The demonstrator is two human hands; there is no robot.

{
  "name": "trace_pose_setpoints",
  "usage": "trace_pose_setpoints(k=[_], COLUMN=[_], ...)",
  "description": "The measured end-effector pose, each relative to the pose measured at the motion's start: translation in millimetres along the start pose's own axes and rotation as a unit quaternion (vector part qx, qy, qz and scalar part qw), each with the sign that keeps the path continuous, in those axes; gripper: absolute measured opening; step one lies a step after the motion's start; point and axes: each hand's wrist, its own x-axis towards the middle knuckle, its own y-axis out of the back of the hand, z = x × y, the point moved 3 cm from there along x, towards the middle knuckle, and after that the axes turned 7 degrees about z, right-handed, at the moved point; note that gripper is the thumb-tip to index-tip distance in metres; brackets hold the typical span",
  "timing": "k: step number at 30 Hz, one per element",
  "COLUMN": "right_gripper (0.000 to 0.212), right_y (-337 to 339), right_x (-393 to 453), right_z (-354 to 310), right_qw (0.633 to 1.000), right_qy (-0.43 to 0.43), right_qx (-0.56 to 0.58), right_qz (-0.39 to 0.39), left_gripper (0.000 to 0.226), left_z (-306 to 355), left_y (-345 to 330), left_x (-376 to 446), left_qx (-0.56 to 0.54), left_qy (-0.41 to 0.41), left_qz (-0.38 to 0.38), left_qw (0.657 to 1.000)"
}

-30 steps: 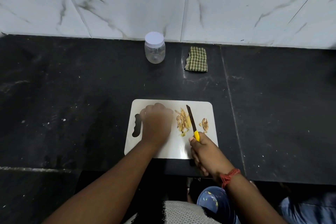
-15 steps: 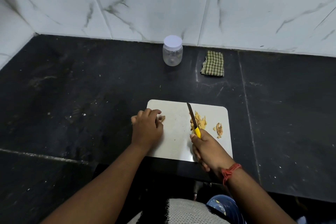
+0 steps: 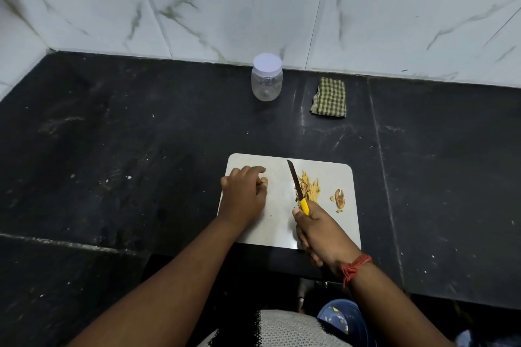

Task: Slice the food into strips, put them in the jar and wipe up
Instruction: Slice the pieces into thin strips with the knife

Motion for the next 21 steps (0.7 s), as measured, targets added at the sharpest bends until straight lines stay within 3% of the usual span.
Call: trace_pose_setpoints(k=[15,21], right_gripper=[0.023,0.021], right_y=[-5,-3], right_x=[3,2], right_z=[5,5], right_qw=[0.998,0.997], right_qy=[-0.010,-0.009], right_qx=[-0.062,-0.072], right_qz=[-0.010,-0.004], left_gripper=[0.011,0.015], left_z=[6,10], left_y=[-6,-10], left_x=[2,0], left_qx=[-0.010,0.020], left_qy=[0.044,0.016], left_qz=[-0.022,-0.040], left_qw=[0.999,0.999])
